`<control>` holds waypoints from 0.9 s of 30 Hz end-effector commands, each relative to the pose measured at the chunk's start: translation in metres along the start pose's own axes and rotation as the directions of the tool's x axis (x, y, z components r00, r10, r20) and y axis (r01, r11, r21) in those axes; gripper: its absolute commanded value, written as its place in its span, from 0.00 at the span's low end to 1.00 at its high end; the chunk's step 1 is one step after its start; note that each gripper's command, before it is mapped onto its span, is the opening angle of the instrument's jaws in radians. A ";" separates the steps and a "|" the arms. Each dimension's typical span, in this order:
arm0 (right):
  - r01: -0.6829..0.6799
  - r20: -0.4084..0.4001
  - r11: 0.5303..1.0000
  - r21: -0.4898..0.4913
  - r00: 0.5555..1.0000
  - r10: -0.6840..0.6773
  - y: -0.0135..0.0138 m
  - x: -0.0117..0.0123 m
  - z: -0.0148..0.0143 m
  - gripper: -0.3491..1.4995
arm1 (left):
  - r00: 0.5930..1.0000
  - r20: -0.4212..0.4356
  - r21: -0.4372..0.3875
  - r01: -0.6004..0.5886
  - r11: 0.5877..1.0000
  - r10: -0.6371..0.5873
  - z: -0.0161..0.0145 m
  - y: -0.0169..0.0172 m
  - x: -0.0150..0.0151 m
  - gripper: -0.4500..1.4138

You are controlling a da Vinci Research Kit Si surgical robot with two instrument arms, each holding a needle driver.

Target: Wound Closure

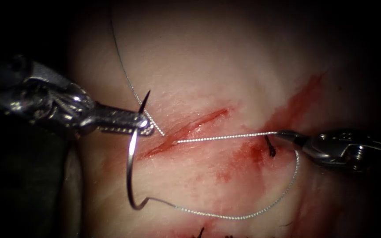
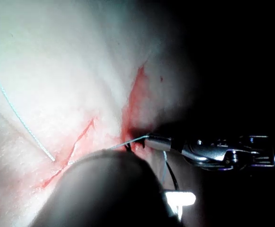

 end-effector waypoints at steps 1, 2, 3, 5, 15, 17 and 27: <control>-0.019 0.006 1.000 -0.023 1.000 0.019 0.0019 -0.0004 -0.0002 0.00 | 1.000 0.000 0.000 0.000 1.000 0.000 0.0003 -0.0005 0.0003 0.00; -0.023 0.012 0.999 -0.034 1.000 0.024 0.0026 -0.0007 -0.0006 0.00 | 1.000 0.000 0.000 0.000 1.000 0.000 0.0003 -0.0005 0.0003 0.00; -0.032 0.017 0.998 -0.052 0.999 0.033 0.0034 -0.0009 -0.0011 0.00 | 1.000 0.000 0.000 0.000 1.000 0.000 0.0003 -0.0005 0.0003 0.00; -0.042 0.044 0.995 -0.086 0.998 0.046 0.0049 -0.0015 -0.0019 0.00 | 1.000 0.000 0.000 0.000 1.000 0.000 0.0003 -0.0005 0.0003 0.00; 0.028 0.056 0.980 -0.198 0.998 -0.018 0.0067 -0.0016 -0.0034 0.70 | 1.000 0.001 0.000 -0.001 1.000 0.001 0.0004 -0.0006 0.0003 0.00; 0.081 0.029 0.976 -0.201 0.997 -0.076 0.0056 -0.0005 -0.0034 0.71 | 1.000 0.001 0.000 -0.001 1.000 0.001 0.0004 -0.0006 0.0003 0.00; 0.266 -0.063 0.961 -0.071 0.961 -0.271 -0.0043 0.0049 -0.0016 0.62 | 1.000 0.000 0.001 -0.004 1.000 0.004 0.0006 -0.0009 0.0003 0.00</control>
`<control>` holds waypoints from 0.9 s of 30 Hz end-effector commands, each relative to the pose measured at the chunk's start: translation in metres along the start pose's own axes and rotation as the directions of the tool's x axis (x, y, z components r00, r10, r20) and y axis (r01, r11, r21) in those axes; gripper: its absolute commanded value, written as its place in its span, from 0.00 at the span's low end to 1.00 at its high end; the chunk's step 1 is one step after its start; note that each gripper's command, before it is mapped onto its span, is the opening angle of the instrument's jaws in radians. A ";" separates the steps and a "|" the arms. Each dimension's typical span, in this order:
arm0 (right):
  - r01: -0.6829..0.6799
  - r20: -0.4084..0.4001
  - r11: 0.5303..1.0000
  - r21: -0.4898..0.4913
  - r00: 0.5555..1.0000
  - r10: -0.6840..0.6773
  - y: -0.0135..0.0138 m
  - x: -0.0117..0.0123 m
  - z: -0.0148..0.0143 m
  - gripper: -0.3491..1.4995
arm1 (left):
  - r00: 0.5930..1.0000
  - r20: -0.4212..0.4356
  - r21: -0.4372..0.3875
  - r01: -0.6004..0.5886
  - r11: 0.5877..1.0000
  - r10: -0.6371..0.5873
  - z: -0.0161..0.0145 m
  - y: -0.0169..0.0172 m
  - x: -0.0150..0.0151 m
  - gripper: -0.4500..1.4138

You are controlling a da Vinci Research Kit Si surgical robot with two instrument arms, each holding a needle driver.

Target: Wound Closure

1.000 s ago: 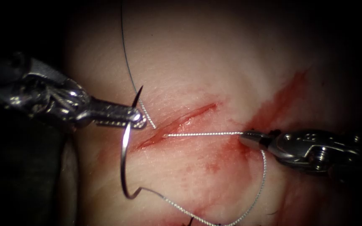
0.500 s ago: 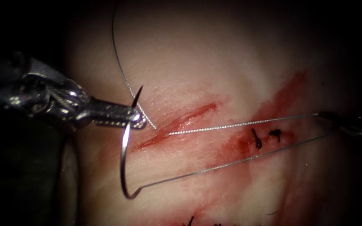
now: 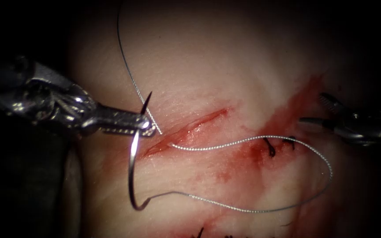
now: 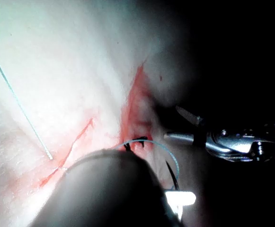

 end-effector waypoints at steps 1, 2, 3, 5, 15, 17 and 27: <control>0.044 -0.012 0.999 0.030 0.999 -0.044 -0.0036 0.0014 0.0026 0.53 | 1.000 0.000 0.000 -0.002 1.000 0.002 0.0004 -0.0006 0.0003 0.00; 0.066 -0.017 0.997 0.039 0.998 -0.065 -0.0043 0.0015 0.0033 0.53 | 1.000 0.000 0.000 -0.002 1.000 0.002 0.0004 -0.0006 0.0004 0.00; 0.066 -0.017 0.997 0.039 0.998 -0.065 -0.0043 0.0015 0.0033 0.53 | 1.000 0.000 0.000 -0.002 1.000 0.002 0.0004 -0.0006 0.0004 0.00; 0.127 -0.035 0.990 0.061 0.991 -0.125 -0.0067 0.0010 0.0057 0.57 | 1.000 0.000 0.000 -0.002 1.000 0.002 0.0004 -0.0006 0.0004 0.00; 0.288 -0.073 0.953 0.097 0.957 -0.281 -0.0115 -0.0004 0.0113 0.68 | 1.000 0.001 0.000 -0.002 1.000 0.002 0.0004 -0.0006 0.0004 0.00; 0.304 -0.078 0.946 0.110 0.952 -0.297 -0.0121 -0.0004 0.0116 0.67 | 1.000 0.001 0.000 -0.001 1.000 0.001 0.0004 -0.0006 0.0004 0.00; 0.344 -0.091 0.928 0.144 0.938 -0.333 -0.0149 0.0015 0.0126 0.00 | 1.000 0.001 0.003 -0.002 1.000 0.002 0.0004 -0.0006 0.0004 0.00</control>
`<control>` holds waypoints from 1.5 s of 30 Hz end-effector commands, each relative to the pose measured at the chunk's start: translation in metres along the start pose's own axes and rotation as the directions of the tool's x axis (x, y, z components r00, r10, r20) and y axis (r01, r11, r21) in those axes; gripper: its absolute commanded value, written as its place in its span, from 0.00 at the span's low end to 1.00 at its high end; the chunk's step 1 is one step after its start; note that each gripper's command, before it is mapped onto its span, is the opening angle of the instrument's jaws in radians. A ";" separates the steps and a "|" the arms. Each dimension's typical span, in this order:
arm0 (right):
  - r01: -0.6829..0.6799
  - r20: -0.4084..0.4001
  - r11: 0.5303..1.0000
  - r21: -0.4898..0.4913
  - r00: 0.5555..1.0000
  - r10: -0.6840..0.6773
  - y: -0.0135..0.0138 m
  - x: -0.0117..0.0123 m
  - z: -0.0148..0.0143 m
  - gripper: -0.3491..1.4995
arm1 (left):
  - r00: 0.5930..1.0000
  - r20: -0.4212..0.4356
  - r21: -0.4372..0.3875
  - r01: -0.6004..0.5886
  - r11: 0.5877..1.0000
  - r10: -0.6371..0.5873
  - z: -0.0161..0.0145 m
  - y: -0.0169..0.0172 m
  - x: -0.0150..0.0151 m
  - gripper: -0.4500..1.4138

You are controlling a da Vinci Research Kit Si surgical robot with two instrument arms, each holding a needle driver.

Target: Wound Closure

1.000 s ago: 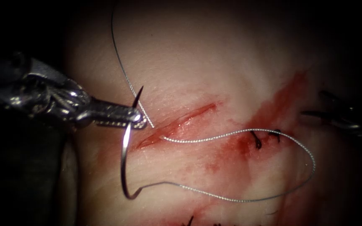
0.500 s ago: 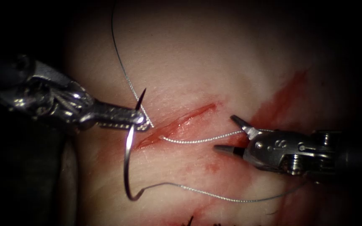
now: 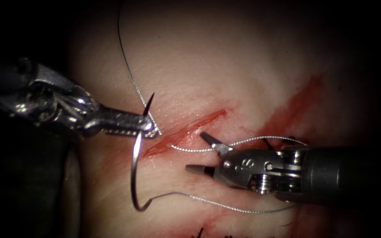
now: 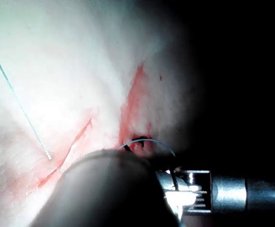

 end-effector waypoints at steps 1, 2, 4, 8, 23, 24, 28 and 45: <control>0.003 -0.006 1.000 0.003 1.000 -0.003 0.0000 0.0007 0.0008 0.00 | 1.000 0.000 0.000 0.000 1.000 0.000 0.0004 -0.0005 0.0003 0.00; 0.004 -0.007 1.000 0.007 1.000 -0.004 0.0003 0.0006 0.0007 0.00 | 1.000 0.000 0.000 0.000 1.000 0.000 0.0004 -0.0005 0.0003 0.00; 0.005 -0.008 1.000 0.010 1.000 -0.005 0.0005 0.0005 0.0005 0.00 | 1.000 0.001 0.000 0.000 1.000 0.000 0.0004 -0.0005 0.0003 0.00; 0.007 0.046 1.000 -0.021 0.999 -0.006 0.0016 -0.0007 -0.0009 0.00 | 1.000 0.001 0.000 0.000 1.000 0.000 0.0004 -0.0005 0.0003 0.00; -0.087 0.274 0.987 -0.137 0.954 0.123 0.0121 -0.0140 -0.0100 0.00 | 1.000 0.002 0.000 0.002 1.000 -0.002 0.0004 -0.0004 0.0002 0.00; -0.099 0.286 0.985 -0.144 0.948 0.137 0.0125 -0.0146 -0.0105 0.00 | 1.000 0.002 0.000 0.002 1.000 -0.002 0.0004 -0.0004 0.0002 0.00; -0.121 0.331 0.979 -0.164 0.928 0.170 0.0138 -0.0167 -0.0120 0.00 | 1.000 0.002 0.000 0.002 1.000 -0.002 0.0004 -0.0004 0.0002 0.00; -0.211 0.457 0.951 -0.227 0.839 0.296 0.0163 -0.0220 -0.0168 0.40 | 1.000 0.003 0.000 0.002 1.000 -0.002 0.0004 -0.0004 0.0002 0.00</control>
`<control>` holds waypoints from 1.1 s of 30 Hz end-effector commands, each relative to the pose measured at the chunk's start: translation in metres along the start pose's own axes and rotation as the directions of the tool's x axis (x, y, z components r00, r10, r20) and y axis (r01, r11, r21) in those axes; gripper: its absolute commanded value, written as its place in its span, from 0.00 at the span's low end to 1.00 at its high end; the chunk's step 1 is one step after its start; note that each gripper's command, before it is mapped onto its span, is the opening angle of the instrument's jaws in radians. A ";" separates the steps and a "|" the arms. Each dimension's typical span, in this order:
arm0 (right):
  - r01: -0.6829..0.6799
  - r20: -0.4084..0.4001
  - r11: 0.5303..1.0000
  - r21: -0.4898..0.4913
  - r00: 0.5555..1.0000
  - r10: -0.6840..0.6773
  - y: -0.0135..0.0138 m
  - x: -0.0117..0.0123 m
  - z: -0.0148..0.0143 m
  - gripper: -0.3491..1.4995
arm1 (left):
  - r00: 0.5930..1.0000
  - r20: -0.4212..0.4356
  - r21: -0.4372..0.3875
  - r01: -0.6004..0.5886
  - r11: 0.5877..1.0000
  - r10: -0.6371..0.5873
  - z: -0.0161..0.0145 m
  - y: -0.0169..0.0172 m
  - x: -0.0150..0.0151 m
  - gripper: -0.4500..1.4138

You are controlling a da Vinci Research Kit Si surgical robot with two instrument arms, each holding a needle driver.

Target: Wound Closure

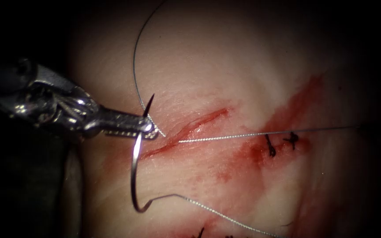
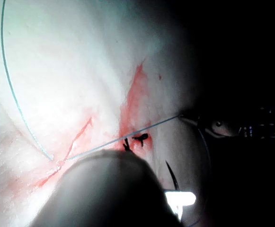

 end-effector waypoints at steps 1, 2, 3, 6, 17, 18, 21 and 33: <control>-0.024 -0.046 1.000 0.013 0.999 0.024 -0.0008 0.0020 -0.0002 0.72 | 1.000 0.001 0.000 0.000 1.000 0.000 0.0003 -0.0005 0.0003 0.00; -0.036 -0.067 0.999 0.019 0.997 0.038 -0.0009 0.0025 -0.0006 0.74 | 1.000 0.001 0.000 0.000 1.000 0.000 0.0003 -0.0005 0.0003 0.00; -0.019 -0.112 0.999 0.026 0.993 0.022 -0.0015 0.0039 -0.0017 0.74 | 1.000 0.001 0.000 0.000 1.000 0.000 0.0003 -0.0005 0.0003 0.00; 0.017 -0.135 1.000 0.021 0.991 -0.014 -0.0031 0.0065 -0.0031 0.74 | 1.000 0.001 0.000 -0.001 1.000 0.001 0.0003 -0.0006 0.0004 0.00; 0.254 -0.262 0.967 0.004 0.934 -0.244 -0.0126 0.0163 -0.0046 0.74 | 1.000 0.002 0.001 -0.002 1.000 0.002 0.0003 -0.0008 0.0004 0.00; 0.274 -0.300 0.961 0.035 0.920 -0.251 -0.0136 0.0171 -0.0048 0.73 | 1.000 0.002 0.001 -0.002 1.000 0.002 0.0003 -0.0008 0.0004 0.00; 0.306 -0.336 0.951 0.051 0.902 -0.272 -0.0166 0.0194 -0.0052 0.64 | 1.000 0.002 0.004 -0.002 1.000 0.002 0.0003 -0.0008 0.0004 0.00; 0.378 -0.424 0.924 0.066 0.849 -0.317 -0.0210 0.0244 -0.0021 0.51 | 1.000 0.005 0.004 -0.002 1.000 0.002 0.0004 -0.0008 0.0004 0.00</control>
